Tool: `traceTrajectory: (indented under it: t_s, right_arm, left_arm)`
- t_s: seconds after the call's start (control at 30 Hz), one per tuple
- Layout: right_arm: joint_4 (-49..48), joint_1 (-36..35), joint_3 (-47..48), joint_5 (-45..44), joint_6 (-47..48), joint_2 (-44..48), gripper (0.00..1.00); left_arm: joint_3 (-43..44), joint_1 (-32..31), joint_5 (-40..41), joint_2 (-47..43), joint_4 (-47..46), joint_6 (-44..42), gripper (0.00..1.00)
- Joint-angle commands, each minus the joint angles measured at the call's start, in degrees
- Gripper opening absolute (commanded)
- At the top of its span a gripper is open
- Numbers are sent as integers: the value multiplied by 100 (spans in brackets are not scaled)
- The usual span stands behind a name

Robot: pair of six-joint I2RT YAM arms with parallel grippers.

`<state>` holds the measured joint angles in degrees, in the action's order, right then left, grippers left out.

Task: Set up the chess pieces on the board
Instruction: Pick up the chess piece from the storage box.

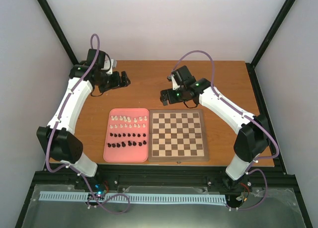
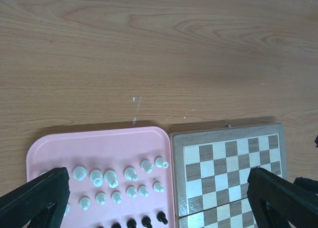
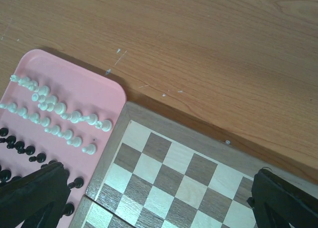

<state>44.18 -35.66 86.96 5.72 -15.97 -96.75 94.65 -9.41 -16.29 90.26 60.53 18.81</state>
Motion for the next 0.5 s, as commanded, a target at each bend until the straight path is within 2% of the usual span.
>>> traceTrajectory:
  t_s: [0.0,0.4,0.47]
  right_arm:
    - [117,-8,161,-159,-64,97,100]
    - [134,-15,318,35,310,-244,100]
    - [130,-20,408,160,338,-421,96]
  left_arm:
    - [45,-8,87,-36,108,-154,100]
    - [-12,-7,354,-87,169,-258,100]
    - [-17,-4,346,-71,174,-246,100]
